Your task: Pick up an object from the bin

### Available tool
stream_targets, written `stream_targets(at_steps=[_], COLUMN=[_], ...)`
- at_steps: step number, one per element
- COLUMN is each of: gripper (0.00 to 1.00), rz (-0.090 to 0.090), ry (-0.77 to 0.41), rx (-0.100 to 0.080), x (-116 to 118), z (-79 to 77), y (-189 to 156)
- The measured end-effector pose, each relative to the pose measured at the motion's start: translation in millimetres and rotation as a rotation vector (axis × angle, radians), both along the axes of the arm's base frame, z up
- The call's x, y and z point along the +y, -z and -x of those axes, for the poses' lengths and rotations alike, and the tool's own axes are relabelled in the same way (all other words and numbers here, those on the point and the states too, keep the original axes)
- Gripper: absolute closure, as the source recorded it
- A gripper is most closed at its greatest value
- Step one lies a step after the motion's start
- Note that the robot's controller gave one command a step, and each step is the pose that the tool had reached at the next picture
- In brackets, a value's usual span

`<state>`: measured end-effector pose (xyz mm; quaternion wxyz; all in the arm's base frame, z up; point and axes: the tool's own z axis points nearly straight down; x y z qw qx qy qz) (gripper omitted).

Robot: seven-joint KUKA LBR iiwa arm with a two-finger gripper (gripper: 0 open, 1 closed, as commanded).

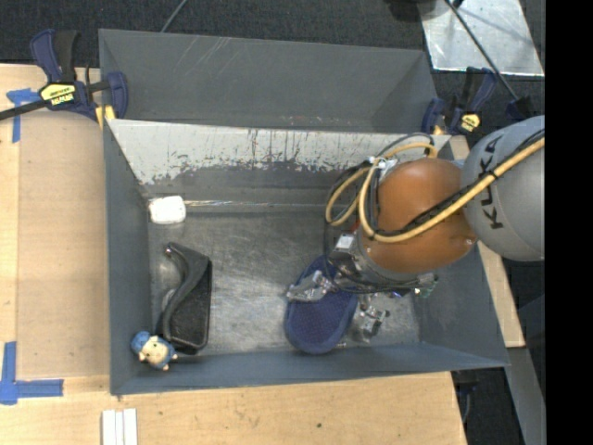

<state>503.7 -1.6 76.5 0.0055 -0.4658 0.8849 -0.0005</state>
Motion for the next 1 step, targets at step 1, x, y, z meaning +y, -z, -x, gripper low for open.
stream_targets(at_steps=[1], gripper=[1.00], rz=[-0.003], ry=[0.000], rx=[-0.006], x=[1.5], z=[-2.0], y=[-2.0])
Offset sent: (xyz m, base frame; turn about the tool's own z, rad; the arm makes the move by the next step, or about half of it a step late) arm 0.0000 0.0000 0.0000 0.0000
